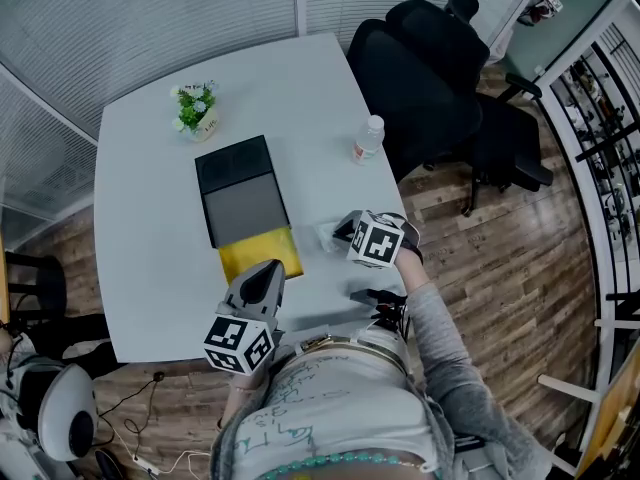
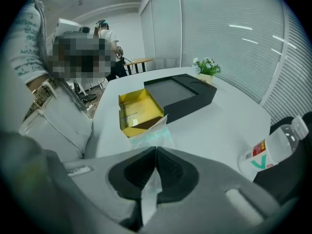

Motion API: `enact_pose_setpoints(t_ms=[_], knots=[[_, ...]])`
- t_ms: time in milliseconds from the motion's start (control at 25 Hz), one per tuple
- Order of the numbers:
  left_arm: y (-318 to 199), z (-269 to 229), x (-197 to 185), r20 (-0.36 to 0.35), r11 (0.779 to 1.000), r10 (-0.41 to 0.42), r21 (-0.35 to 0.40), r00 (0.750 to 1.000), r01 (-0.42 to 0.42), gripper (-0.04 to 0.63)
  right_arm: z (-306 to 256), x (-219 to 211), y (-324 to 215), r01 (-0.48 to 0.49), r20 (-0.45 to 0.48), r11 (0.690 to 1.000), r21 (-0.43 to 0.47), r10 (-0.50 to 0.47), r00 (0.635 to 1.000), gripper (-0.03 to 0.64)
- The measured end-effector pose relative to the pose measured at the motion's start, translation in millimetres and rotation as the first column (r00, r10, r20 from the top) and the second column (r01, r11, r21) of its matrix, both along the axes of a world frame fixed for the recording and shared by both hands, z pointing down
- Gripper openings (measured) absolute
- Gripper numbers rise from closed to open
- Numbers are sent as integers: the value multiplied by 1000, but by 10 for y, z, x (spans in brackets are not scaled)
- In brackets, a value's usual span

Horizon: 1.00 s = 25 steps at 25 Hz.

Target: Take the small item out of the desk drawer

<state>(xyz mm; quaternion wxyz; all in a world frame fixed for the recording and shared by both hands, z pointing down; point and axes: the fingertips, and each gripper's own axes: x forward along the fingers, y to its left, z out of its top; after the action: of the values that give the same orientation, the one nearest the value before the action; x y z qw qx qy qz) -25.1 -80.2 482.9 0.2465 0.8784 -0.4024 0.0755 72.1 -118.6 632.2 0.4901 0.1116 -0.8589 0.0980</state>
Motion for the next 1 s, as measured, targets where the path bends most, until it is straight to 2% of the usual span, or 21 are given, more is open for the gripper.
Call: enact_pose_setpoints(t_ms=[1000], knots=[[6, 83, -32, 7, 1000, 5, -29, 1000, -5, -2, 708, -67, 109, 23, -90, 996, -91, -32, 995, 5]])
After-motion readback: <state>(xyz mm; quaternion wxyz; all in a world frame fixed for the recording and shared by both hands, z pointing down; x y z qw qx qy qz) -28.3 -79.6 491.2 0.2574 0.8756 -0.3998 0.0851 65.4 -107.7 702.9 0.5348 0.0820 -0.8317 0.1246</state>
